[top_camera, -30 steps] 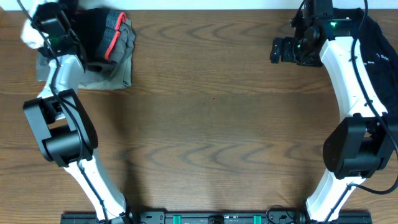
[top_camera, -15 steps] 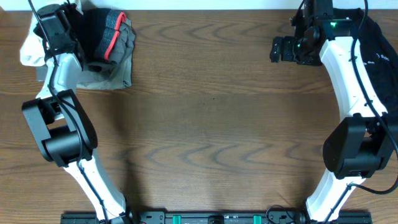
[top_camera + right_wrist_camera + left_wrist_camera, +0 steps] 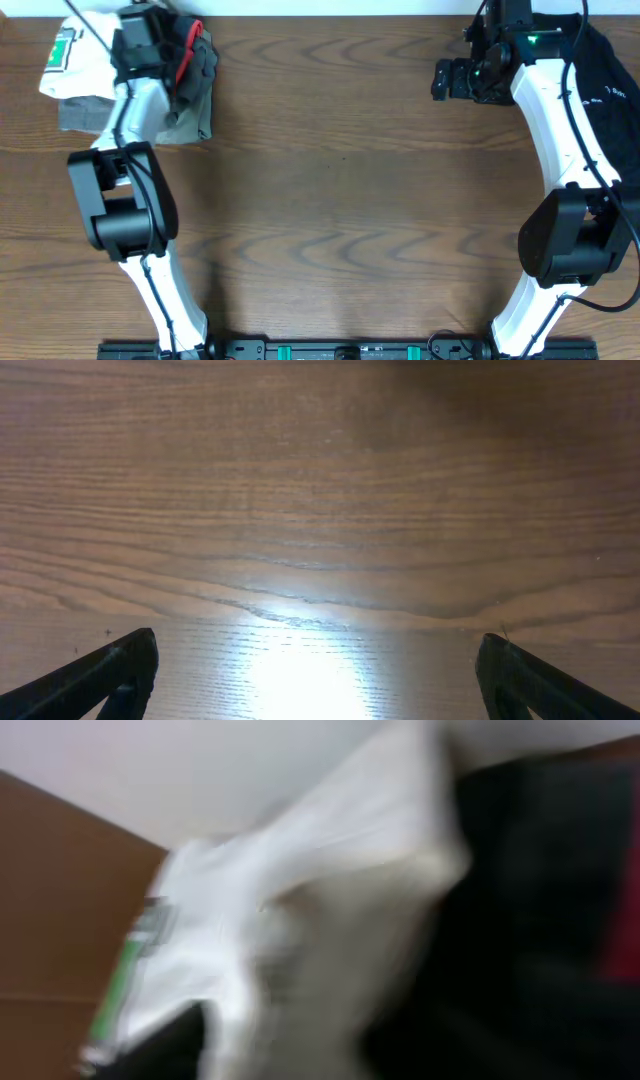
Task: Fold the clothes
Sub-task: 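Lower the white shirt onto the dark clothes stack with the left gripper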
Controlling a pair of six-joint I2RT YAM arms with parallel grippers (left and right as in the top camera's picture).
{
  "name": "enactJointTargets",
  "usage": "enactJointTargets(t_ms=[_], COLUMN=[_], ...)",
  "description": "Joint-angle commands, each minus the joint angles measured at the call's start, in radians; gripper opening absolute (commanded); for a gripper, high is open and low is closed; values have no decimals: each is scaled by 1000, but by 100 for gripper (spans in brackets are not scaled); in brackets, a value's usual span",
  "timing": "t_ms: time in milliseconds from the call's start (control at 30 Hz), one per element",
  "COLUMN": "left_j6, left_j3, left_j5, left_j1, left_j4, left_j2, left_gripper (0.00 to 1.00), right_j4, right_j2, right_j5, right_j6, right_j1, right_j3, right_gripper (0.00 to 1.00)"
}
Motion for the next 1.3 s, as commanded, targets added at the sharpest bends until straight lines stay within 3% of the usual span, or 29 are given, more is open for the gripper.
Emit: enactJointTargets(t_ms=[0,100,400,500,600,733,1033,1267], left_j6=[-206,-276,-353,-389,-529,-703,-699,-699], left_j3=[23,23,24,24,23,23,23,23], left_j5=[3,3,22,131,258,256,253,253], left_j1=[-41,-71,-89,-39,35,120,179,146], left_j4=[-21,-19,34,92,135,211,518,475], left_j2=[-17,-17,-124,-148,-136,-73,169,307], left_gripper=[90,96,96,96,96,96,96,96], right_j4=[-1,-1,6,8,6,3,-6,-12], right_j2=[4,4,7,13,19,20,20,20], right_j5=[10,10,25,25,25,25,24,25], right_j6=[-15,-15,-16,-16,-15,-15,-15,-15], right_j1=[9,9,9,9,9,9,15,16], right_j3=[-2,-2,-2,-2,-2,-2,-2,-2], right_gripper=[99,99,99,99,99,99,99,99])
